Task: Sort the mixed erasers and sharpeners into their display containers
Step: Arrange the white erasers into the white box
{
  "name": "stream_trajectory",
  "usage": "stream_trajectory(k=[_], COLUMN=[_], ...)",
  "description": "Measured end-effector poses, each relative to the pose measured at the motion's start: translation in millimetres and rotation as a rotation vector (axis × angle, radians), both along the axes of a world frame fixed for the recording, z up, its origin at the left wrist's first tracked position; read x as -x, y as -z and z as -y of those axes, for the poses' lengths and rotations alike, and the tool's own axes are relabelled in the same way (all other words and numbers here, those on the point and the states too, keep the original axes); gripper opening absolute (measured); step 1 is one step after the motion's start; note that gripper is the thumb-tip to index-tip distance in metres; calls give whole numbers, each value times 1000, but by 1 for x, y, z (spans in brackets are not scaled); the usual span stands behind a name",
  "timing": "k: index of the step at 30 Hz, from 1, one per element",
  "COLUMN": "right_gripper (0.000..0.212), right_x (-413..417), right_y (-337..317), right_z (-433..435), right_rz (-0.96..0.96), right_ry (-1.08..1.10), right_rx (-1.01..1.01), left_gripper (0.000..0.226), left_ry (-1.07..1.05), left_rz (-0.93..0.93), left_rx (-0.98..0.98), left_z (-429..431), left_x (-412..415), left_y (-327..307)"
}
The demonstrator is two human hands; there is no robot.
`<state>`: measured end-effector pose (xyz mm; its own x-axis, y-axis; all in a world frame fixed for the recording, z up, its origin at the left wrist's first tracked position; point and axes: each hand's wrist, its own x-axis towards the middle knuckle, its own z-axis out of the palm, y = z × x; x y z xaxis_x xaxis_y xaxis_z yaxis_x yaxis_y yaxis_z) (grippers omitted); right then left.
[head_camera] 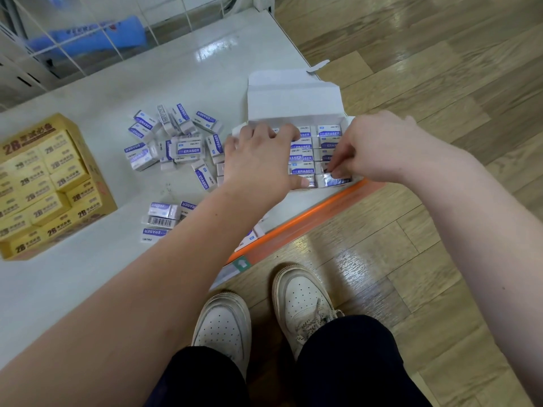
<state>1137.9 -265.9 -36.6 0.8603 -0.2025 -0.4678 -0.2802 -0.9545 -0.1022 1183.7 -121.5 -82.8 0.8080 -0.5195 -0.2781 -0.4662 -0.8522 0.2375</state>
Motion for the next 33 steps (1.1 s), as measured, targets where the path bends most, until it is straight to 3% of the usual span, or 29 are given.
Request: stream_trajectory(k=[3, 5, 7, 10, 15, 18, 23, 28, 33], right_gripper=[17, 4, 21, 25, 24, 9, 30, 30, 28], right_x=[-9, -13, -15, -16, -11, -11, -10, 5, 6], right_y=[-4, -7, -7, -7, 1, 7, 9, 13, 12], right_z=[-11, -21, -28, -34, -21, -10, 1, 6, 5], right_rz=[-42, -54, -79, -62, -2, 22, 73, 130, 77], right_ry=[-17, -45, -96, -167, -148, -74, -29, -55, -104], right_rx=[151, 226, 301, 354, 312, 220, 109, 54, 68], left_gripper=[71, 71, 70, 68, 70, 71, 71, 68, 47], left_ry=[-6, -12, -18, -25, -2, -3, 3, 39, 43], left_rz=[-6, -14, -24, -25, -10, -12, -7, -4, -57], left_rx=[-2, 1, 10, 26, -6, -6, -15, -19, 129], left_z=[0, 1, 2, 1, 1, 1, 2, 0, -8], left_x=[-1, -3, -3, -3, -1, -1, -2, -2, -17], left_y=[-1, -1, -1, 0, 1, 0, 1, 0, -10])
